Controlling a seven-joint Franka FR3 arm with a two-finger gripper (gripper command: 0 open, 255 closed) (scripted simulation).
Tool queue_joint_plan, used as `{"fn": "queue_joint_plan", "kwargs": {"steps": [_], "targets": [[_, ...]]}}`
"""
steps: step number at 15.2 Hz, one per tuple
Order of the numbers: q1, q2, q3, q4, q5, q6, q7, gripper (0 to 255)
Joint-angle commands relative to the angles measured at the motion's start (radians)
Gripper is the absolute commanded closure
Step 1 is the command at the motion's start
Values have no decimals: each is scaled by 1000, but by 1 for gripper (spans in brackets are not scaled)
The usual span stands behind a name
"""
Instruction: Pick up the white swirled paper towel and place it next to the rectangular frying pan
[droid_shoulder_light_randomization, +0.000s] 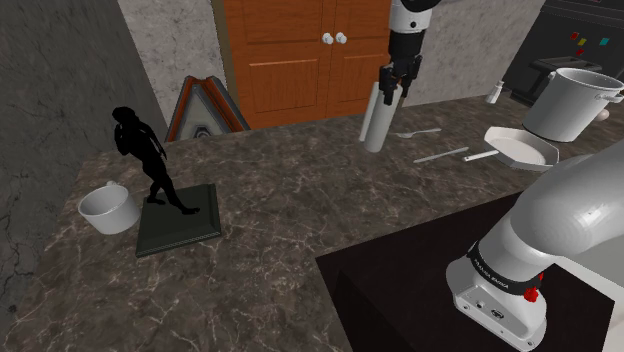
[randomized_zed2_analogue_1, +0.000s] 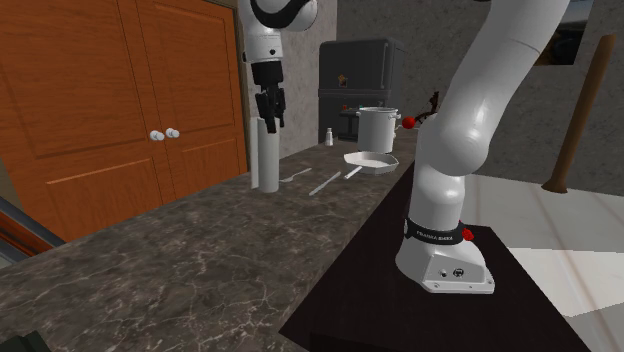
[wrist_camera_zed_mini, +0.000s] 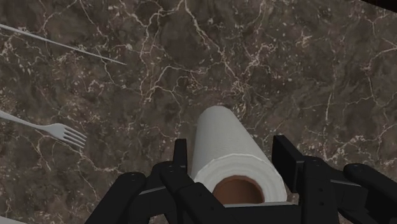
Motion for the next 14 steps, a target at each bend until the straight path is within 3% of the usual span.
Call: {"fn": "queue_joint_plan", "kwargs": {"steps": [1,14], "targets": [[0,0,0,27,1,-27,-2,255],[1,-2,3,200,4,-202,-13,255]]}}
